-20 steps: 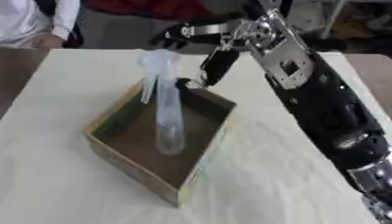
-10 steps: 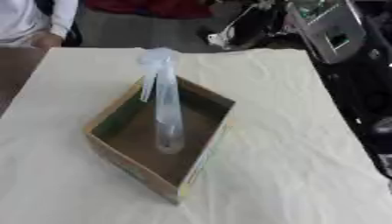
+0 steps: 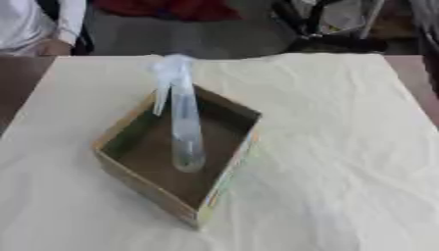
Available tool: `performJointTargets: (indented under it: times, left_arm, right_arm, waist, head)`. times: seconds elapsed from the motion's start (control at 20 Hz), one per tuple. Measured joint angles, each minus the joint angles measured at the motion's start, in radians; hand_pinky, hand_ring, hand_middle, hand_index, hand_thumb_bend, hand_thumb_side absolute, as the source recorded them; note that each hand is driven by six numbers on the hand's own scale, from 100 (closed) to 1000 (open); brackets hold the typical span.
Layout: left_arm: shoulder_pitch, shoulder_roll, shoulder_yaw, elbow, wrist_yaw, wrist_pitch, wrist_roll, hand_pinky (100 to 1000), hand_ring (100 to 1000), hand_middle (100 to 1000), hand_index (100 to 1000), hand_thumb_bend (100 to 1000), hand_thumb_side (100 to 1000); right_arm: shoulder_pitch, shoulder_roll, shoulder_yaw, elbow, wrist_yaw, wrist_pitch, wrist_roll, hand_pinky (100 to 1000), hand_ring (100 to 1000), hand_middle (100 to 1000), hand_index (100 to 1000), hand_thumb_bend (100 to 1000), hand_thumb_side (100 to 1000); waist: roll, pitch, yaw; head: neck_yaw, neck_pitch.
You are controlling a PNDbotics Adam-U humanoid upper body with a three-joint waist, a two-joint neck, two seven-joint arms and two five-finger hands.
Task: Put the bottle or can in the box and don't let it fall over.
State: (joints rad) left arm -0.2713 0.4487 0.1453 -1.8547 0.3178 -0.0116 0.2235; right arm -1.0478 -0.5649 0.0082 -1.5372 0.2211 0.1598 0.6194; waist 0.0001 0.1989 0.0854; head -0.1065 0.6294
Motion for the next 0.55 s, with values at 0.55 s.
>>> performJointTargets:
  times: [0.55]
  left_arm:
    - [-0.005,-0.001,-0.001,0.0,0.005,-0.003,0.001,732,731,703,814,169,650]
  right_arm:
    - [0.169,-0.043,0.002,0.047,-0.396,-0.024,-0.539,853,928,905,876,100,668]
  waist:
    - [0.018,0.0,-0.016]
  head:
    - [0.0,-0.009]
